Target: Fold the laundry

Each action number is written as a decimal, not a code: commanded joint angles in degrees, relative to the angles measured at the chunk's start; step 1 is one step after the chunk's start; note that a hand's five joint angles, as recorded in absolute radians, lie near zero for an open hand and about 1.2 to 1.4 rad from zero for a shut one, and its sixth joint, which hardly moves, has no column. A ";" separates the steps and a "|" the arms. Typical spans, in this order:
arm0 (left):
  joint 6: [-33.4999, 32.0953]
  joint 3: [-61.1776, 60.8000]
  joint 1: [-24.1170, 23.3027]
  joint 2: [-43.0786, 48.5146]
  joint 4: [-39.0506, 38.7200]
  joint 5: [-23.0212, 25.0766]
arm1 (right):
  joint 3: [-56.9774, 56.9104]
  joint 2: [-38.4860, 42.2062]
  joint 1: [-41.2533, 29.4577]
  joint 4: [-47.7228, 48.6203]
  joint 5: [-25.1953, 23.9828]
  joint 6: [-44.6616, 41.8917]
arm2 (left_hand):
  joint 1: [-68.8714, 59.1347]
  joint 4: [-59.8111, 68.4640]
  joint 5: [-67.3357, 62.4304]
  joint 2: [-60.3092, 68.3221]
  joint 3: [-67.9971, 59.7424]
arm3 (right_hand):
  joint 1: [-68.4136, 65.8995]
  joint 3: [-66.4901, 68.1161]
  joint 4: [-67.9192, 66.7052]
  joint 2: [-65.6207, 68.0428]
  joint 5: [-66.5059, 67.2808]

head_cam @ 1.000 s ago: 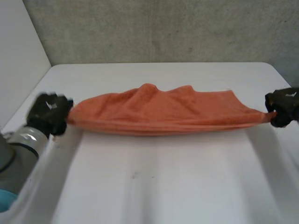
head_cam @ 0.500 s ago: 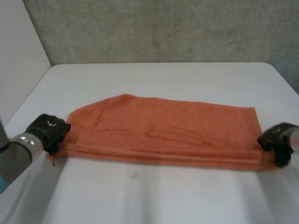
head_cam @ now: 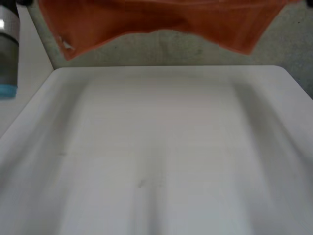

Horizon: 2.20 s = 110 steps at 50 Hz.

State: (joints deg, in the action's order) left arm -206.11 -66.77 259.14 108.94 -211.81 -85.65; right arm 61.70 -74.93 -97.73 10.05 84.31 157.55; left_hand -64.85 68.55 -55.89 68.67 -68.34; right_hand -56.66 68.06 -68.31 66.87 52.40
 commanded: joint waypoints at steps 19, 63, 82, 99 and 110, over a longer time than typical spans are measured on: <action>-5.24 -31.11 0.31 12.28 2.88 2.69 | 9.40 23.17 -1.23 -19.68 1.11 -11.81 | -15.15 11.45 -14.11 11.33 -11.66 | -23.34 11.94 -11.69 13.13 17.60; -24.08 1.10 -5.13 31.23 3.07 4.71 | -2.71 33.08 -0.70 -10.50 12.54 -21.31 | -15.15 11.45 -14.11 11.33 -11.66 | -23.34 11.94 -11.69 13.13 17.60; -23.99 3.58 -5.57 36.17 -1.24 9.01 | -4.93 35.20 -1.06 -9.96 14.83 -17.37 | 54.64 -58.34 55.69 -58.46 58.14 | 46.66 -58.06 58.31 -56.87 -52.40; -13.63 -17.86 -5.13 16.23 -5.72 7.70 | 17.12 6.04 0.61 -8.11 -3.35 5.06 | 54.85 -58.55 55.89 -58.67 58.34 | 46.66 -58.06 58.31 -56.87 -52.40; -2.03 -34.56 -6.10 4.88 -5.46 6.21 | 30.14 3.21 6.50 -10.66 -4.42 -1.97 | 54.85 -58.55 55.89 -58.67 58.34 | 43.24 -54.63 54.89 -53.45 -48.97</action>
State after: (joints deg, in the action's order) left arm -215.09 -92.94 253.91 118.70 -217.54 -78.10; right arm 85.98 -71.82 -94.36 0.94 79.86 160.63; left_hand -11.12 11.66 -2.52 11.42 -12.13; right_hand -11.63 12.14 -13.21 12.42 3.68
